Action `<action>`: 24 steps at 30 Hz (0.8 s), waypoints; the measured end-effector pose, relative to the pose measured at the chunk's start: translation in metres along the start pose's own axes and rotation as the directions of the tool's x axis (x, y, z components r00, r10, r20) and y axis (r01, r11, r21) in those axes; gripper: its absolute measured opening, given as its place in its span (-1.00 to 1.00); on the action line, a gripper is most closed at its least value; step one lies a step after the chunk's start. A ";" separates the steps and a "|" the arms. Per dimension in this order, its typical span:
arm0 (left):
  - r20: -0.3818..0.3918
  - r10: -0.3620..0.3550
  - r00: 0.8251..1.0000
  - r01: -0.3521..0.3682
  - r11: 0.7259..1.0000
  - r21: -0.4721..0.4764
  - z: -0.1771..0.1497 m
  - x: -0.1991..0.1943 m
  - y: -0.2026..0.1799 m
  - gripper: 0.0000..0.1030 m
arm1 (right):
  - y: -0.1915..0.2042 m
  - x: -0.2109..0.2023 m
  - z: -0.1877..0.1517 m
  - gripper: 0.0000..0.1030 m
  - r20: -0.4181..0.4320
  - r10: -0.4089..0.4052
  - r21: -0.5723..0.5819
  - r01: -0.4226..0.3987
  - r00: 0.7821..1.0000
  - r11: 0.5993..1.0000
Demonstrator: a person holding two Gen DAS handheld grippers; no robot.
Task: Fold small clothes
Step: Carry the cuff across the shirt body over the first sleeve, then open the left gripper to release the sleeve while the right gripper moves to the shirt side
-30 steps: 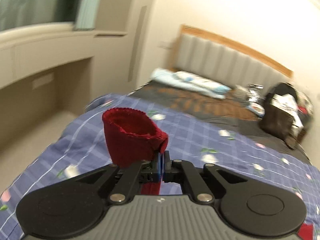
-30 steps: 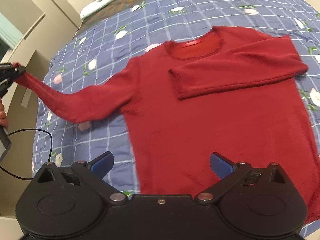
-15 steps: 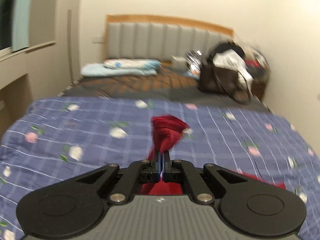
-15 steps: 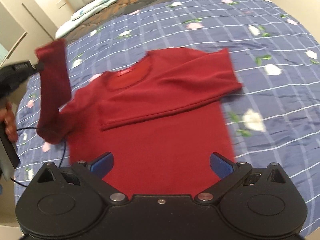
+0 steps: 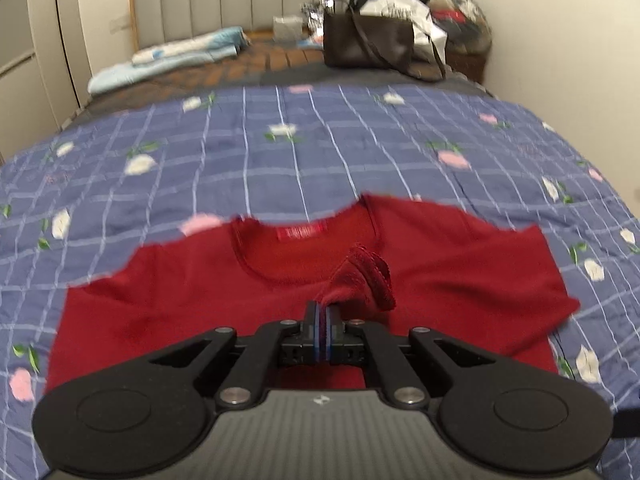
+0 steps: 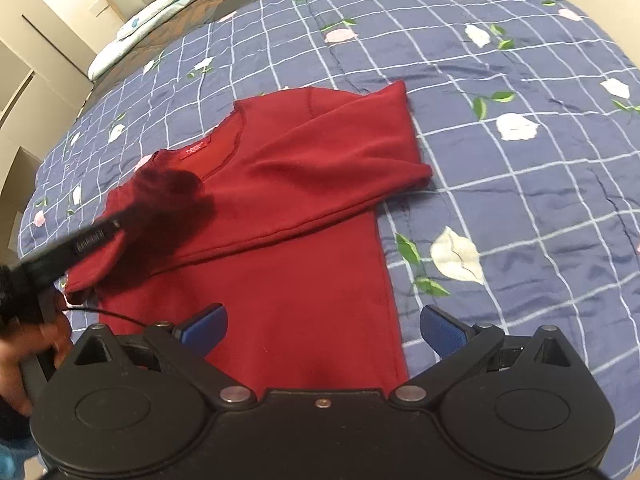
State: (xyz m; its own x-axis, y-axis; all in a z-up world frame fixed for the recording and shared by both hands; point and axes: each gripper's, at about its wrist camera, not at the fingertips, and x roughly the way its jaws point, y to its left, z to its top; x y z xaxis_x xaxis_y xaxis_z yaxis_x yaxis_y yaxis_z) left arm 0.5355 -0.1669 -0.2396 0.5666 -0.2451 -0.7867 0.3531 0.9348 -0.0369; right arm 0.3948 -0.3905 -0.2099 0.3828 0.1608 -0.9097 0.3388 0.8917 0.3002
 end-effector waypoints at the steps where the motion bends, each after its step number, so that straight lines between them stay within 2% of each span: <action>1: -0.020 -0.007 1.000 0.007 1.000 -0.011 -0.003 0.002 0.000 -0.93 | 0.002 0.002 0.002 0.99 -0.002 0.007 -0.005 -0.007 1.000 1.000; 4: -0.068 -0.003 0.998 0.000 0.999 -0.047 -0.007 0.004 0.005 -0.83 | 0.006 0.010 0.010 0.99 -0.014 0.035 -0.017 -0.035 0.999 0.999; 6: -0.089 -0.003 0.996 -0.003 0.998 -0.068 -0.013 0.002 0.008 -0.62 | 0.011 0.017 0.017 0.99 -0.023 0.062 -0.018 -0.062 0.998 0.998; 8: -0.105 -0.007 0.994 -0.004 0.995 -0.102 -0.016 -0.003 0.013 0.03 | 0.017 0.026 0.025 0.99 -0.039 0.099 -0.017 -0.100 0.994 0.995; 9: -0.103 -0.004 0.995 -0.008 0.993 -0.117 -0.018 -0.006 0.015 0.11 | 0.021 0.032 0.029 0.99 -0.052 0.119 -0.013 -0.120 0.992 0.993; 12: -0.119 -0.012 0.993 -0.004 0.991 -0.136 -0.027 -0.019 0.021 0.19 | 0.035 0.052 0.041 0.99 -0.084 0.192 0.007 -0.192 0.978 0.981; 13: -0.127 -0.006 0.992 -0.012 0.989 -0.145 -0.030 -0.023 0.023 0.27 | 0.040 0.058 0.045 0.99 -0.090 0.213 0.014 -0.213 0.973 0.977; 17: -0.164 0.049 0.985 -0.088 0.967 -0.241 -0.046 -0.038 0.045 0.46 | 0.062 0.085 0.060 0.95 -0.107 0.258 0.025 -0.257 0.960 0.966; 20: -0.215 0.114 0.970 -0.178 0.935 -0.307 -0.057 -0.043 0.065 0.52 | 0.082 0.103 0.071 0.77 -0.111 0.269 0.008 -0.270 0.957 0.963; 22: -0.258 0.160 0.953 -0.244 0.909 -0.338 -0.065 -0.045 0.078 0.54 | 0.093 0.113 0.077 0.54 -0.110 0.261 0.001 -0.263 0.959 0.965; 24: -0.284 0.174 0.943 -0.276 0.884 -0.377 -0.071 -0.049 0.090 0.56 | 0.100 0.121 0.079 0.38 -0.109 0.240 -0.016 -0.243 0.965 0.970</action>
State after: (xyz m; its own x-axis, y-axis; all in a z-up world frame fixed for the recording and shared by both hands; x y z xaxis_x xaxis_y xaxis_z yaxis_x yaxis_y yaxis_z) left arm 0.4872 -0.0523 -0.2482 0.3842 0.0043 -0.9232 -0.1253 0.9910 -0.0475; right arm 0.5427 -0.3153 -0.2670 0.3573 0.4149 -0.8368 0.2216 0.8327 0.5075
